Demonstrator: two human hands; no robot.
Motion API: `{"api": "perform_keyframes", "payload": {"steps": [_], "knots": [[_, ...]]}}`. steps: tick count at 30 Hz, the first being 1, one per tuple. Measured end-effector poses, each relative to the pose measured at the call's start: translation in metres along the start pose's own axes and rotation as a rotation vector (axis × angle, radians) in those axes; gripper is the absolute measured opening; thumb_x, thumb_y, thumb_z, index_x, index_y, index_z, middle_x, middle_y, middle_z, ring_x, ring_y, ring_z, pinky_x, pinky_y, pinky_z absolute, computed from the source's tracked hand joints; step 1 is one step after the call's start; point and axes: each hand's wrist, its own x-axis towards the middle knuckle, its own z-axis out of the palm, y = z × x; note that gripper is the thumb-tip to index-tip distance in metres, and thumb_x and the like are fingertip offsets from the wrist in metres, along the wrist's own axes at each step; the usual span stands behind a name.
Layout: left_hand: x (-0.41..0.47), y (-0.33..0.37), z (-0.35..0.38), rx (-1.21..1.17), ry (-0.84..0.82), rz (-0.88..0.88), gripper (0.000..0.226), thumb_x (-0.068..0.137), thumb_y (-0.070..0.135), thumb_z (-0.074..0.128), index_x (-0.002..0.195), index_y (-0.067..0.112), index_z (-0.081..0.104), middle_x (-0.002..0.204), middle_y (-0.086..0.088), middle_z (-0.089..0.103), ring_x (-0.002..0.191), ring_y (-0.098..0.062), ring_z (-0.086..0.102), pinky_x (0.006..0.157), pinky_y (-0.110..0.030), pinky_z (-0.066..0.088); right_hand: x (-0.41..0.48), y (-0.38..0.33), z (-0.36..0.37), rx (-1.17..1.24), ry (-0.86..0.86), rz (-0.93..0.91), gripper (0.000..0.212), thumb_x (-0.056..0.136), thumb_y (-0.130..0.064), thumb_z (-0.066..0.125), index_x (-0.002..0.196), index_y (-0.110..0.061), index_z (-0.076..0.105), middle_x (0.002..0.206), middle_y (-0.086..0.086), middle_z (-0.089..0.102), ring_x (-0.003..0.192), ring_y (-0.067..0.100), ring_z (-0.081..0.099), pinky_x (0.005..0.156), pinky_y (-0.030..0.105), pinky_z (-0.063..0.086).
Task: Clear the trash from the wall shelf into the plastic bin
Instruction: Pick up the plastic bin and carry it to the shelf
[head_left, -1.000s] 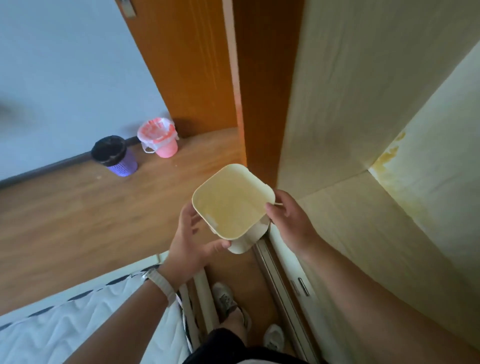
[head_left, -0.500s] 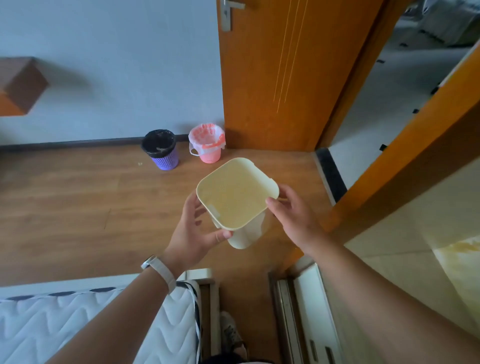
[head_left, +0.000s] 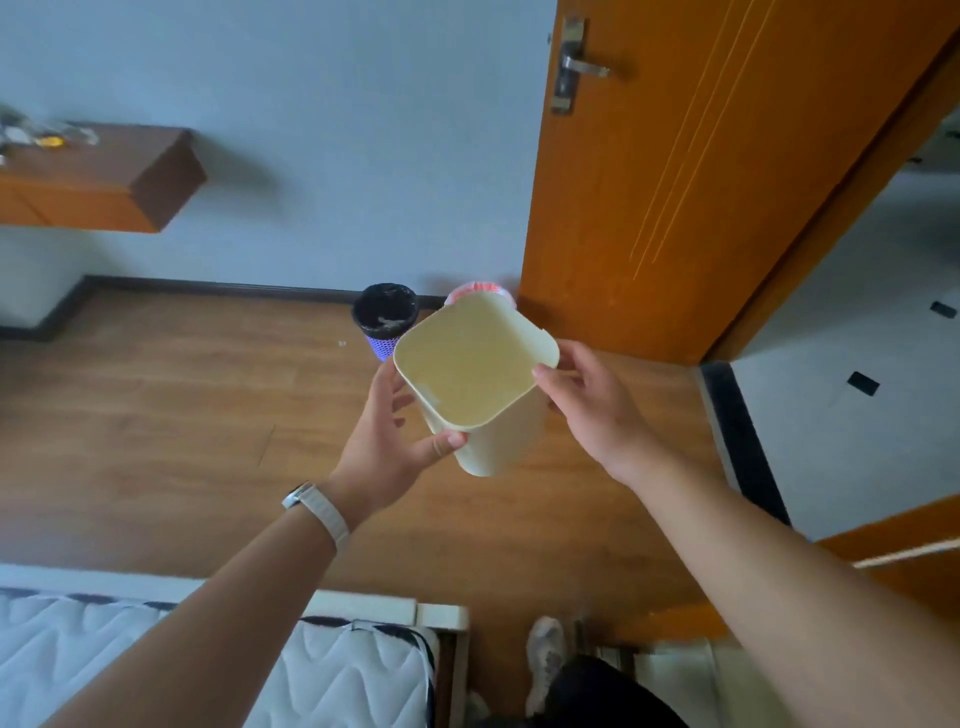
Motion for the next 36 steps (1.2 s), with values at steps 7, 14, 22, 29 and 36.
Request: {"api": "perform_keyframes", "payload": {"steps": [7, 14, 22, 29, 36], "knots": [[0.045, -0.014, -0.071, 0.08, 0.208, -0.087, 0.109, 0.055, 0.076, 0.075, 0.143, 0.048, 0.019, 0.135, 0.038, 0.039, 0.121, 0.007, 0.046, 0.094, -0.032, 0.04, 0.115, -0.013, 0.06, 0.045, -0.22, -0.044, 0.038, 0.083, -0.051, 0.06, 0.117, -0.035, 0.06, 0.101, -0.016, 0.069, 0.095, 0.003, 0.064, 0.084, 0.039, 0.056], [0.101, -0.029, -0.104, 0.143, 0.416, -0.247, 0.114, 0.055, 0.079, 0.072, 0.148, 0.042, 0.016, 0.142, 0.027, 0.038, 0.123, 0.006, 0.044, 0.097, -0.035, 0.041, 0.235, -0.016, 0.11, 0.102, -0.455, -0.075, 0.024, 0.083, -0.046, 0.06, 0.106, -0.043, 0.062, 0.1, -0.018, 0.069, 0.097, 0.003, 0.064, 0.083, 0.034, 0.054], [0.2, -0.037, -0.101, 0.146, 0.551, -0.354, 0.109, 0.054, 0.08, 0.072, 0.144, 0.048, 0.019, 0.135, 0.037, 0.039, 0.122, 0.006, 0.045, 0.102, -0.041, 0.042, 0.365, -0.015, 0.111, 0.099, -0.617, -0.043, 0.038, 0.076, -0.055, 0.059, 0.109, -0.037, 0.062, 0.098, -0.015, 0.071, 0.095, 0.004, 0.066, 0.082, 0.034, 0.053], [0.264, -0.036, -0.11, 0.098, 0.593, -0.312, 0.105, 0.056, 0.073, 0.078, 0.142, 0.055, 0.021, 0.131, 0.038, 0.042, 0.12, 0.008, 0.045, 0.091, -0.027, 0.041, 0.432, -0.021, 0.106, 0.095, -0.597, -0.048, 0.033, 0.077, -0.056, 0.061, 0.106, -0.042, 0.064, 0.101, -0.01, 0.07, 0.098, 0.011, 0.067, 0.088, 0.051, 0.054], [0.279, -0.041, -0.142, 0.068, 0.658, -0.305, 0.1, 0.053, 0.075, 0.077, 0.135, 0.064, 0.02, 0.127, 0.044, 0.042, 0.117, 0.012, 0.044, 0.088, -0.025, 0.041, 0.464, -0.031, 0.142, 0.071, -0.65, -0.084, 0.029, 0.078, -0.059, 0.062, 0.104, -0.045, 0.063, 0.098, -0.013, 0.07, 0.094, 0.014, 0.069, 0.082, 0.051, 0.057]]}}
